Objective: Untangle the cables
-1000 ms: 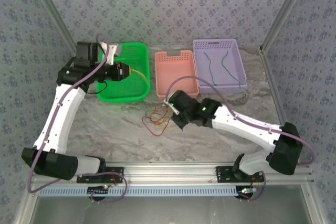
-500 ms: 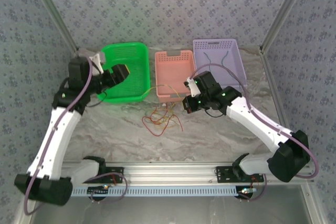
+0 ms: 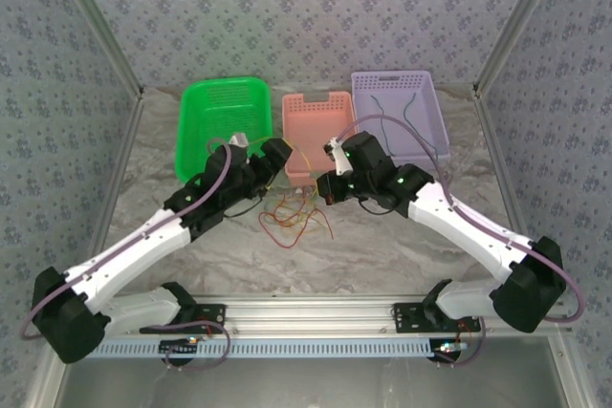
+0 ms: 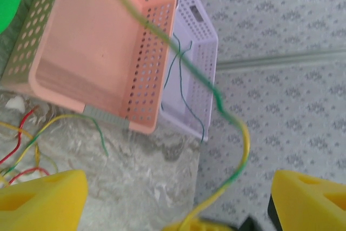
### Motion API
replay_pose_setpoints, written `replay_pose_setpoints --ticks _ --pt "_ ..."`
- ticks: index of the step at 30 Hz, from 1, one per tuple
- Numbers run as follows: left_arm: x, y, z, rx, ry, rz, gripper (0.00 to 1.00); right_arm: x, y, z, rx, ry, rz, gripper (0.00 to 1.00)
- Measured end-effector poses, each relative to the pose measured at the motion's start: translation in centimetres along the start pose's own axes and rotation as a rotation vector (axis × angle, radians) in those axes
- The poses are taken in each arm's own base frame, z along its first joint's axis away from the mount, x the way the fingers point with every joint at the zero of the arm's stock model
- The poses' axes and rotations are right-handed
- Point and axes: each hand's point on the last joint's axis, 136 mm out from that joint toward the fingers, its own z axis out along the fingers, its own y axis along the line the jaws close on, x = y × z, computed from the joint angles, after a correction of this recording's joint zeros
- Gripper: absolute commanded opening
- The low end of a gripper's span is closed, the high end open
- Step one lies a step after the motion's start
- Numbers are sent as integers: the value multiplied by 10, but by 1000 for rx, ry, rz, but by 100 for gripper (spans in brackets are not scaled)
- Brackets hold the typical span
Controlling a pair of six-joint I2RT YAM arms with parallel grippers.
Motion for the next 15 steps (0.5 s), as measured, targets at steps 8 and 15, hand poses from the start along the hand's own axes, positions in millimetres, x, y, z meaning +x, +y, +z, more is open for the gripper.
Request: replay_pose_setpoints --ticks 8,15 --pt "-32 -2 18 -15 -95 -23 3 5 18 2 -42 8 -23 0" --pt "-47 -28 11 -28 -54 139 0 8 46 3 -146 15 -111 0"
